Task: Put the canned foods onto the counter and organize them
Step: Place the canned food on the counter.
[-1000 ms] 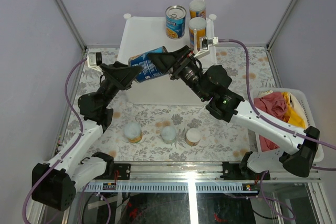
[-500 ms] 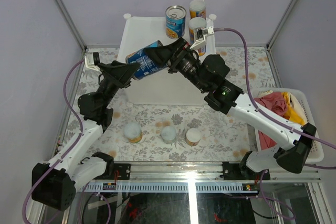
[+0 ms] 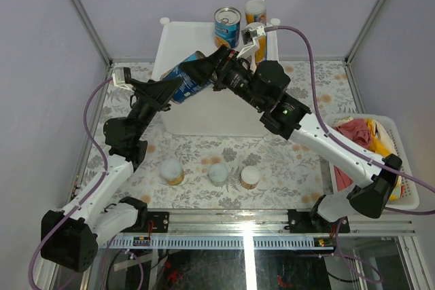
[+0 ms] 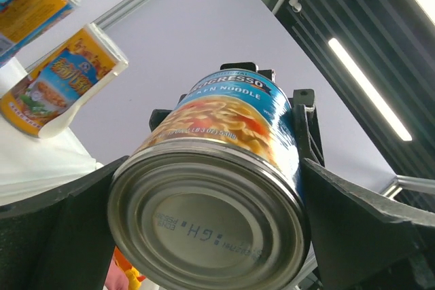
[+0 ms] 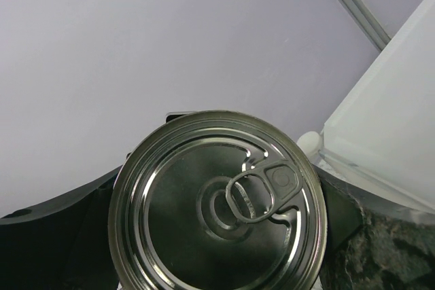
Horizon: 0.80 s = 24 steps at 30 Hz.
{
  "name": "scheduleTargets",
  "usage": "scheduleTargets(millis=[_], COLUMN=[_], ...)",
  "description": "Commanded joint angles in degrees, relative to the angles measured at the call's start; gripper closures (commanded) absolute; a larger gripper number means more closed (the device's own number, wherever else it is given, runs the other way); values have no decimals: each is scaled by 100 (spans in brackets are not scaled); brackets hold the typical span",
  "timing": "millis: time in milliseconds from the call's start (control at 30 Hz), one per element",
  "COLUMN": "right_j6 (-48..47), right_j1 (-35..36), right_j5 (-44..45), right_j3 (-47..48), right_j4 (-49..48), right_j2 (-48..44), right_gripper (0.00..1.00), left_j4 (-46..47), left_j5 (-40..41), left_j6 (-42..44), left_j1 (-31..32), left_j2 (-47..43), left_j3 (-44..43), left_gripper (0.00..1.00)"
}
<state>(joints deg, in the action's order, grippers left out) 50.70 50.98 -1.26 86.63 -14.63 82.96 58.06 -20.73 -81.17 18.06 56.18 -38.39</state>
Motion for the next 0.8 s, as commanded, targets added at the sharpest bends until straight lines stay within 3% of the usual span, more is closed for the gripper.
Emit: scheduleTargets(millis=[0,300,767], right_j6=[-364,-493,-311], right_j1=[-107,-345,-830], right_j5=[-160,-376,-754], right_j3=[616,948,1382], right_j4=[-603,-420,-541], right_j2=[-14,98,259], right_gripper=[100,100,100], left_j4=[-147,-1005,-1324], left_j5=[255,668,1022], left_j6=[147,583,676], left_j1=[92,89,87], left_j2=[-118,-408,-535], left_j3=[-239,-227,-133], left_gripper=[0,0,0])
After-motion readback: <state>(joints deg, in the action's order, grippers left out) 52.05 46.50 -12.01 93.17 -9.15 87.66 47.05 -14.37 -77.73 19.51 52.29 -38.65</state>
